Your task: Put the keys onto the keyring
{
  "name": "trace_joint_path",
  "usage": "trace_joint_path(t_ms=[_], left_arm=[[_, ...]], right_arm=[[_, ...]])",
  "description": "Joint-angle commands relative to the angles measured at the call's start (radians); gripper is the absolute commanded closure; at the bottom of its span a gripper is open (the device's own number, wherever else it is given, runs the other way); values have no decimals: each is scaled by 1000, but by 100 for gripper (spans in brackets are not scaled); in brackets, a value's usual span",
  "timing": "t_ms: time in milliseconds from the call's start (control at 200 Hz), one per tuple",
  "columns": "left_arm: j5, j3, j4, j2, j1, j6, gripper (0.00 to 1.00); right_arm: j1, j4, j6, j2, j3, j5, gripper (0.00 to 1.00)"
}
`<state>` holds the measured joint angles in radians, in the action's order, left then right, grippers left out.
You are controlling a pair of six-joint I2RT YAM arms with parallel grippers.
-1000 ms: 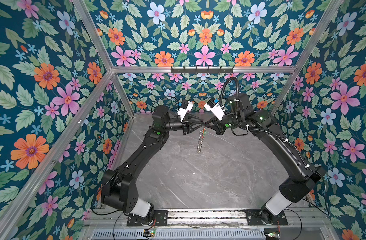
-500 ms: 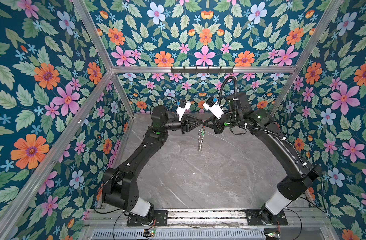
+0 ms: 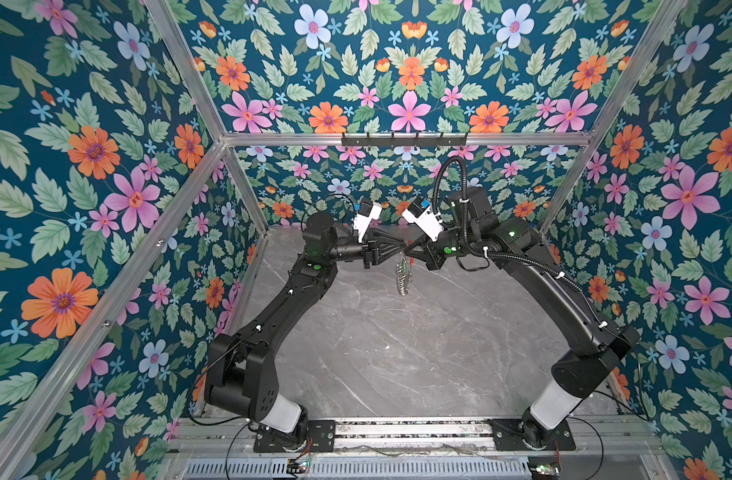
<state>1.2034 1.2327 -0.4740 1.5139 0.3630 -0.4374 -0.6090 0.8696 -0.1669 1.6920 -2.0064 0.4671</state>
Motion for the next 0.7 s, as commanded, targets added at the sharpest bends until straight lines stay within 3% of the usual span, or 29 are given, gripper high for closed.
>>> trace_joint_path(t_ms=[0, 695], left_arm=[[-19, -2, 0, -12, -16, 1, 65], [43, -47, -106, -20, -21, -54, 71]], right_arm=[[-1, -52, -14, -19, 13, 0, 100], [-1, -48, 4, -13, -9, 24, 100]])
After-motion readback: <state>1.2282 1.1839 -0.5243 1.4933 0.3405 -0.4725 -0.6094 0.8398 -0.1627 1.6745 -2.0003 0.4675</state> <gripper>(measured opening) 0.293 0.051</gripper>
